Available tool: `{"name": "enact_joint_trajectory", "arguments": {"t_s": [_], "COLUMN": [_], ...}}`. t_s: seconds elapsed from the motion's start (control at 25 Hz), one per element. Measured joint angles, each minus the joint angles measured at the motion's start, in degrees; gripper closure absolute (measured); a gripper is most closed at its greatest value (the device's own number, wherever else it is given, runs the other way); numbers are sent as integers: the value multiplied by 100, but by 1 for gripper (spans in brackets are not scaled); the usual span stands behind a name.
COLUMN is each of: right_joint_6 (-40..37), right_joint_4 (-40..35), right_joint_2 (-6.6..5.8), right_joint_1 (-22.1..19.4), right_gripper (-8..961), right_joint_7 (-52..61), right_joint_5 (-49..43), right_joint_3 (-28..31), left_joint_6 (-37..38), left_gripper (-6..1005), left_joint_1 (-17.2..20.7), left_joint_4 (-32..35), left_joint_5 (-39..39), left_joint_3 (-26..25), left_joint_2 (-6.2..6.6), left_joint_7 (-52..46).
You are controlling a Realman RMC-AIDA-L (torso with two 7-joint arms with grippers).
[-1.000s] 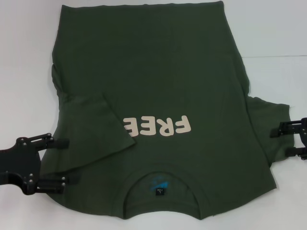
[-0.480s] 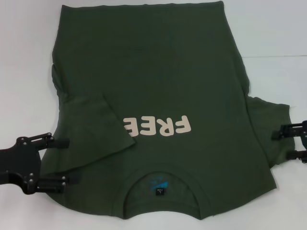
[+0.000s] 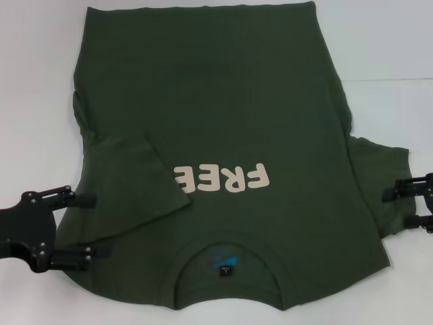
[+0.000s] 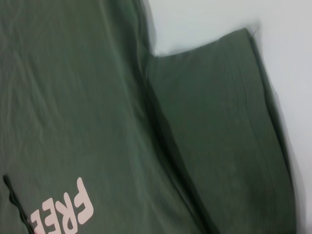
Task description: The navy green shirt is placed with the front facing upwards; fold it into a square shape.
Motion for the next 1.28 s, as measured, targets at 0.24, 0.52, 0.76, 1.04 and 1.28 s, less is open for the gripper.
{"name": "enact_joint_trajectory", "arguments": {"t_s": [0.24, 0.52, 0.76, 1.04, 1.28], "right_joint_6": [-20, -29, -29, -16, 21], "right_joint_4": [15, 62, 97, 134, 144], "right_joint_2": [-3, -2, 15, 25, 25], "right_joint_1": [-2, 4, 45, 69, 76], "right_gripper": [155, 156, 156, 155, 155], "right_joint_7": [18, 23, 23, 23, 30], "right_joint_5": [-1, -1, 0, 0, 0], "right_joint_3": [-52, -62, -63, -95, -128], "left_joint_6": [3, 1, -4, -21, -22], "left_gripper": [62, 62, 61, 61, 61], "left_joint_1": [-5, -8, -8, -27, -32], "left_joint_4": [12, 14, 14, 22, 22], "left_joint_5": [-2, -52, -53, -53, -53], "left_joint_3": [2, 3, 3, 3, 3], "left_joint_2": [1, 9, 11, 10, 10], "left_joint_7": [-12, -14, -14, -14, -14]}}
